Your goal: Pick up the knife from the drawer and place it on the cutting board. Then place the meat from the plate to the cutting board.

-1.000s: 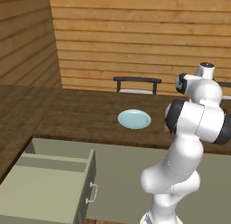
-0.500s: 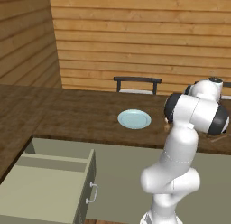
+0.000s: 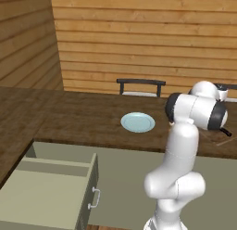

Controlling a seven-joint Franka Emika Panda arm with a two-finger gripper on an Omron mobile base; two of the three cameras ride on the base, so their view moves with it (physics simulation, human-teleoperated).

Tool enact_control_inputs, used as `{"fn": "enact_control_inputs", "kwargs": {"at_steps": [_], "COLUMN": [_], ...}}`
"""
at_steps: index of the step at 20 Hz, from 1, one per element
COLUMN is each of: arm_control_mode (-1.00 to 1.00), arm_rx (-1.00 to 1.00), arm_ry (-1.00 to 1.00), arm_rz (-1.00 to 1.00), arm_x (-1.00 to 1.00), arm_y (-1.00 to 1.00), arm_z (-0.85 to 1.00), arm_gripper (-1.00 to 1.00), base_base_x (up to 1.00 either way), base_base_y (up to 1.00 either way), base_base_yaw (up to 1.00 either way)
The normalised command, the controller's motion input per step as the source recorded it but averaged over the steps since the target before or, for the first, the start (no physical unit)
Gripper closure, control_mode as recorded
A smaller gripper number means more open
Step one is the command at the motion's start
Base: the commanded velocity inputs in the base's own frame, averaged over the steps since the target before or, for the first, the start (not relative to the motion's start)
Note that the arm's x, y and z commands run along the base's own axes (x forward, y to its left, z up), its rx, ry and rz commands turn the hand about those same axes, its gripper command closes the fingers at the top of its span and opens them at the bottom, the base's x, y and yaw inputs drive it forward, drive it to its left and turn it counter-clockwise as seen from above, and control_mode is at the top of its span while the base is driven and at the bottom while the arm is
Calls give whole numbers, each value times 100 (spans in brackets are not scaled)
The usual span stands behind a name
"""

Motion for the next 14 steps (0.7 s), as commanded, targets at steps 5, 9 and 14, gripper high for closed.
{"fn": "enact_control_inputs", "kwargs": {"at_steps": [5,9,14], "arm_control_mode": [-100,-100,-100], "arm_rx": [0,0,0], "arm_ry": [0,-1,-1], "arm_rz": [0,0,0], "arm_x": [8,1,-1], "arm_y": [-3,-5,1], "arm_z": [-15,0,47], "arm_gripper": [-100,-100,-100], "base_base_x": [0,0,0], "base_base_y": [0,0,0], "base_base_yaw": [0,0,0]}}
